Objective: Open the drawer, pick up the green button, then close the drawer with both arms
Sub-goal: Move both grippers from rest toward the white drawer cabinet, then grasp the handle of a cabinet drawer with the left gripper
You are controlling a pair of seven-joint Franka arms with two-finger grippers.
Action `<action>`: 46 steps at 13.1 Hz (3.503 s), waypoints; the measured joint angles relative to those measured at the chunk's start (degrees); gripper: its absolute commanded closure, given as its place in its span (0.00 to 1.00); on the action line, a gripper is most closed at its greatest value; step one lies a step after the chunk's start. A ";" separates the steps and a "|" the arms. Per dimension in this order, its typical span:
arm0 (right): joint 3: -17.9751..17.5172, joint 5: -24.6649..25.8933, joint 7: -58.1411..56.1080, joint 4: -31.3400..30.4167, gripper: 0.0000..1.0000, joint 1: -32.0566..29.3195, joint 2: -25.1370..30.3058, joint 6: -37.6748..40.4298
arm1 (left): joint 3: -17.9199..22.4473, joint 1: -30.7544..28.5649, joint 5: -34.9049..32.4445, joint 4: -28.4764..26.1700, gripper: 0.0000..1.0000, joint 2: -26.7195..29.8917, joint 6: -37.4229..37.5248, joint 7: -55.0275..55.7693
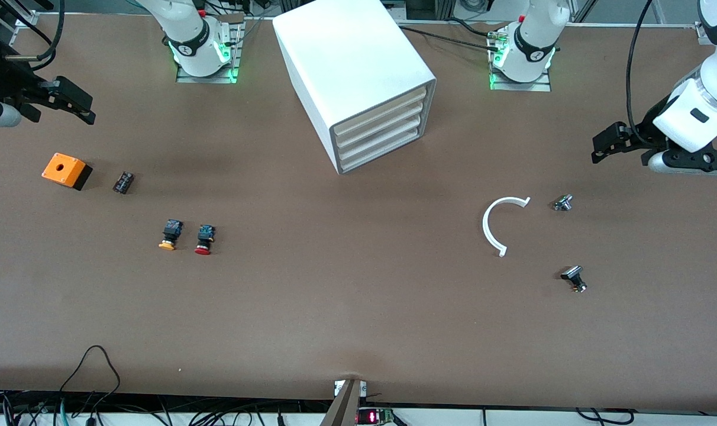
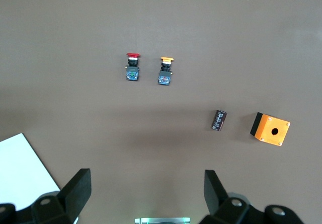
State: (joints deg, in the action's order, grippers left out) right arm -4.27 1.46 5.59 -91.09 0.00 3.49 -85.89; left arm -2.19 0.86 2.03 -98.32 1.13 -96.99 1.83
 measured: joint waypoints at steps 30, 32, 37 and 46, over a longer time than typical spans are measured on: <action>-0.20 -3.24 13.28 5.26 0.01 9.47 -28.28 -18.99 | -3.38 1.45 26.46 5.01 0.01 -9.44 27.29 -4.38; -0.22 -3.24 18.44 6.18 0.01 12.07 -29.76 -20.52 | -3.51 1.47 32.45 3.61 0.01 -12.63 22.30 -9.98; -0.24 -3.24 30.76 6.56 0.01 16.52 -30.92 -24.23 | -3.67 1.93 46.65 -12.52 0.10 -15.05 8.62 -34.19; -0.25 -3.24 50.46 10.14 0.01 23.34 -34.05 -27.75 | -3.75 4.87 67.23 -23.61 0.46 -29.35 0.71 -67.28</action>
State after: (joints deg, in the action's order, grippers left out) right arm -4.52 -1.78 56.05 -80.96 23.34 -30.55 -113.63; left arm -5.94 5.73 69.26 -121.93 -28.22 -96.27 -65.45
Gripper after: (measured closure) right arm 0.004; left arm 0.401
